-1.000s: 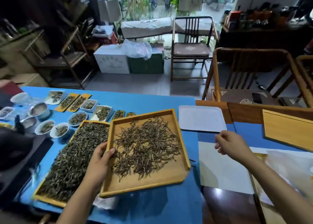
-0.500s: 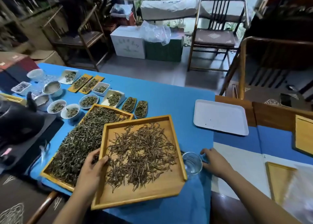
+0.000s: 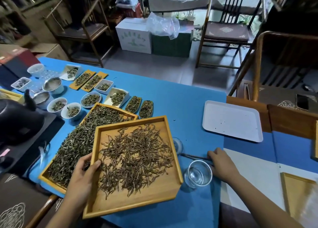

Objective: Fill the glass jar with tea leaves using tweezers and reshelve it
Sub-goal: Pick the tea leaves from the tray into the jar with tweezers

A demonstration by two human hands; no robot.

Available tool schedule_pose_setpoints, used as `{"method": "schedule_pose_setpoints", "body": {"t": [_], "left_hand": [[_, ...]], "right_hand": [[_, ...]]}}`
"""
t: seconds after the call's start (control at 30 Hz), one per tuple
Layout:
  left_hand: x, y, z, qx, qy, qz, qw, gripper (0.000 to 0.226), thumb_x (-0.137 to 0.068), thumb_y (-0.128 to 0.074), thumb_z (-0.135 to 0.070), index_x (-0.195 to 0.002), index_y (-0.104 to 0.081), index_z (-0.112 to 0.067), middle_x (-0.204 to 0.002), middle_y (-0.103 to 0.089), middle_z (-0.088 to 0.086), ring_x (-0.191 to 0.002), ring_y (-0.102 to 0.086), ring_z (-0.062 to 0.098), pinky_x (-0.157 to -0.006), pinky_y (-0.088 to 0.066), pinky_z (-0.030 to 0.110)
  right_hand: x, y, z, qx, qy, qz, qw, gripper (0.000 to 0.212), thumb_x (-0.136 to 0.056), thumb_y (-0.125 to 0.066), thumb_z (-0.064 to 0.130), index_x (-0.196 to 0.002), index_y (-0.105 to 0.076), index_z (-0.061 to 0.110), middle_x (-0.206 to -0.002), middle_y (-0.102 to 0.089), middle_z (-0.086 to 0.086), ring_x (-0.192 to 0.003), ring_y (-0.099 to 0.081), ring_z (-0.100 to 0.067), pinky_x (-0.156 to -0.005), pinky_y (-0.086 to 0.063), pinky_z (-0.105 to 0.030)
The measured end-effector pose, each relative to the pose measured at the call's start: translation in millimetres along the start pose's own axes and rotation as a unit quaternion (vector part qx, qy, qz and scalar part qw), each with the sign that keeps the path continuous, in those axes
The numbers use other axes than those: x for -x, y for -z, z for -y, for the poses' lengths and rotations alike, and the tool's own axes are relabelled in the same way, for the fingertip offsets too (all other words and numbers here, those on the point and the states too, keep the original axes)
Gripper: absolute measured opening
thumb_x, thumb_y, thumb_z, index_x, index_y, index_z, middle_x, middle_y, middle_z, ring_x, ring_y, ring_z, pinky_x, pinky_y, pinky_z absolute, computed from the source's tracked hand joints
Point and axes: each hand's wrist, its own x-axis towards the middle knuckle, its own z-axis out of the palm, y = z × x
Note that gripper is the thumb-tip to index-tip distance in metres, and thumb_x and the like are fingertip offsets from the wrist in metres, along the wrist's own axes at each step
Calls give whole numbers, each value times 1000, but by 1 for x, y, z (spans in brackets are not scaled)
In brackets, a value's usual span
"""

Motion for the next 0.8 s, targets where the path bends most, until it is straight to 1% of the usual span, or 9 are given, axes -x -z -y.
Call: {"method": "schedule_pose_setpoints", "body": {"t": [0.07,0.13,0.23,0.3,0.33,0.43,0.53,0.67,0.8], "left_hand": [[0,-3,-2,-5,-4,6,1000,27,-96,-57,-23,-123,-53,-25,-88,-68,12,-70,-61,29,-48,-47,29],[0,-7,-3,-7,-8,9,1000,25,-96,-57,-23,-121,-53,-25,-86,-67,10,-68,-60,25,-42,-48,22],[0,-13,-5,-9,-9,9,1000,24,-95,-58,-23,-119,-55,-26,-84,-66,8,-65,-58,22,-38,-43,13],[0,-17,-7,-4,-4,16,1000,26,-95,-58,-26,-120,-54,-29,-87,-68,10,-67,-60,23,-42,-47,21],[0,-20,-7,-2,-3,20,1000,27,-95,-58,-27,-122,-53,-30,-89,-68,10,-68,-61,23,-45,-48,25],[0,-27,-9,-9,-11,18,1000,28,-95,-58,-30,-122,-53,-32,-87,-68,8,-67,-60,21,-50,-45,28],[0,-32,-11,-3,-11,22,1000,28,-95,-58,-30,-122,-53,-33,-88,-69,11,-68,-61,22,-50,-46,28],[2,-38,-14,2,-7,25,1000,27,-95,-57,-30,-121,-53,-35,-89,-69,11,-66,-59,19,-47,-44,24],[2,-44,-19,8,-8,37,999,28,-95,-57,-29,-123,-52,-34,-90,-69,9,-67,-59,18,-48,-45,23]], "right_hand": [[5,2,-9,24,-19,-19,999,19,-81,-57,22,-99,-61,16,-95,-49,-5,-91,-49,-24,-72,-41,-30],[12,4,-18,23,-45,-32,998,28,-80,-54,8,-106,-63,14,-103,-50,-8,-97,-48,-27,-74,-42,-31],[24,3,-26,-14,-121,-76,990,30,-83,-51,3,-111,-57,9,-110,-50,-14,-98,-48,-31,-68,-46,-34],[30,1,-21,-91,-201,-126,967,12,-88,-51,11,-98,-51,4,-94,-52,-14,-79,-51,-31,-58,-42,-34],[29,1,-16,-139,-241,-130,952,16,-92,-50,21,-88,-50,5,-83,-53,-11,-70,-51,-28,-56,-42,-34],[16,6,0,-235,-327,-22,915,58,-94,-39,52,-62,-53,7,-57,-61,-4,-56,-56,-22,-59,-45,-32],[0,7,14,-261,-339,25,903,73,-87,-34,67,-62,-62,4,-46,-65,-5,-45,-60,-20,-52,-44,-28],[-17,7,24,-210,-333,-2,919,39,-81,-57,49,-79,-61,10,-68,-62,-3,-65,-58,-23,-51,-38,-26],[-22,7,25,-198,-331,-30,922,27,-82,-62,36,-72,-64,11,-64,-58,-1,-55,-51,-16,-46,-32,-23]]}}
